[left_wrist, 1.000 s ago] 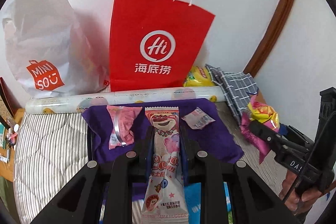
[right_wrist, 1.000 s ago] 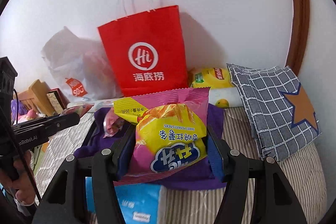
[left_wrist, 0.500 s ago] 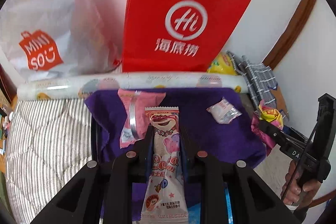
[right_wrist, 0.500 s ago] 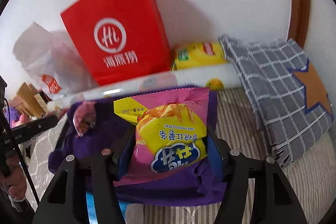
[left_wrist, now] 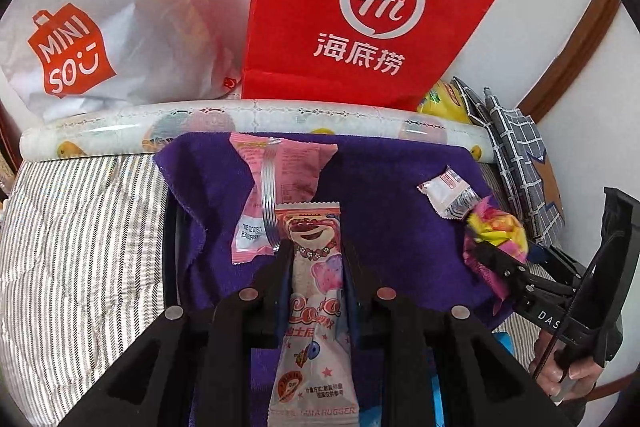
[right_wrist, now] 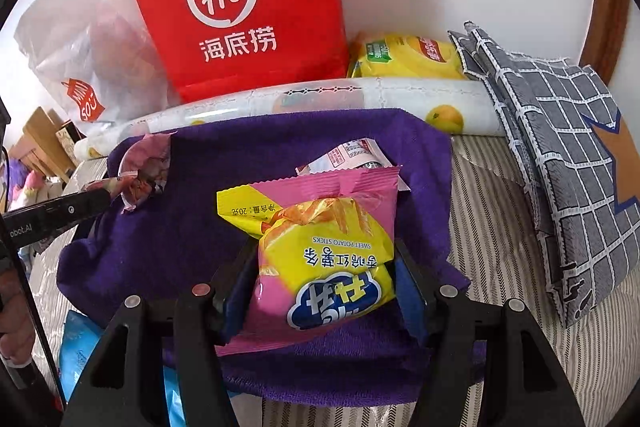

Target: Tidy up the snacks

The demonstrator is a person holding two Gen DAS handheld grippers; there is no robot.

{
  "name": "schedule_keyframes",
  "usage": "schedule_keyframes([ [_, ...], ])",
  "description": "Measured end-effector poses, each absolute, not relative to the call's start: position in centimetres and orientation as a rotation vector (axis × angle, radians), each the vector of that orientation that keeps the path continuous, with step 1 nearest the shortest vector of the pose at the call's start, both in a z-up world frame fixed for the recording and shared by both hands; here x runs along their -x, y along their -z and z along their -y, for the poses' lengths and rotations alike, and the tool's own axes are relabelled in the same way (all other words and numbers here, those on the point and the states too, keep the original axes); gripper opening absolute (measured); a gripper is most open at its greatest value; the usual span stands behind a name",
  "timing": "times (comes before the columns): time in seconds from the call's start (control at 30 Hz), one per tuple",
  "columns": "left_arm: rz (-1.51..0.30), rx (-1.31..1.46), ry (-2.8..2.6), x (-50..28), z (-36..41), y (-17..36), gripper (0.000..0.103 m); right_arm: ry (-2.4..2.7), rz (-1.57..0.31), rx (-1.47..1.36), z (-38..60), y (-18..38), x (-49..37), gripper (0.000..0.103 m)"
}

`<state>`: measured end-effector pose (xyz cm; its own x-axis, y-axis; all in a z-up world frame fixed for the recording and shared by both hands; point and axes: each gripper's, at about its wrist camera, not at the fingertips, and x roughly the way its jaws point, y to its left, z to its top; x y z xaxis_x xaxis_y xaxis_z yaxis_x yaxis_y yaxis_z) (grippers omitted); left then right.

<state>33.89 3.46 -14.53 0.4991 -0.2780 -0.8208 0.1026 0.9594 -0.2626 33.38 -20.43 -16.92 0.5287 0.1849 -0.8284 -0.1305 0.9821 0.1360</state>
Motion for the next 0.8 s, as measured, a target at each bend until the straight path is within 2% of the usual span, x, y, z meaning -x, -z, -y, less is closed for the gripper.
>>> schedule_keyframes([
  [0.3,-1.035,0.185,0.240,-33.9,-3.3,14.5,0.024,-0.216,-0.914,-0.027,20.1,14.4,-32.0,0.079],
  [0.47,-1.050,0.172,0.247,-33.8,-3.1,14.2,0.049,-0.191,-0.896,-0.023,20.2,12.5,-31.0,0.080],
  [0.63,-1.012,0.170,0.260,-33.1,-3.0,12.5,0.050,-0.145,-0.857,-0.006,20.3,10.7,-29.0,0.089],
  [0.8,-0.965,0.166,0.265,-31.9,-3.1,10.6,0.050,-0.071,-0.842,0.032,20.5,9.3,-26.9,0.089],
])
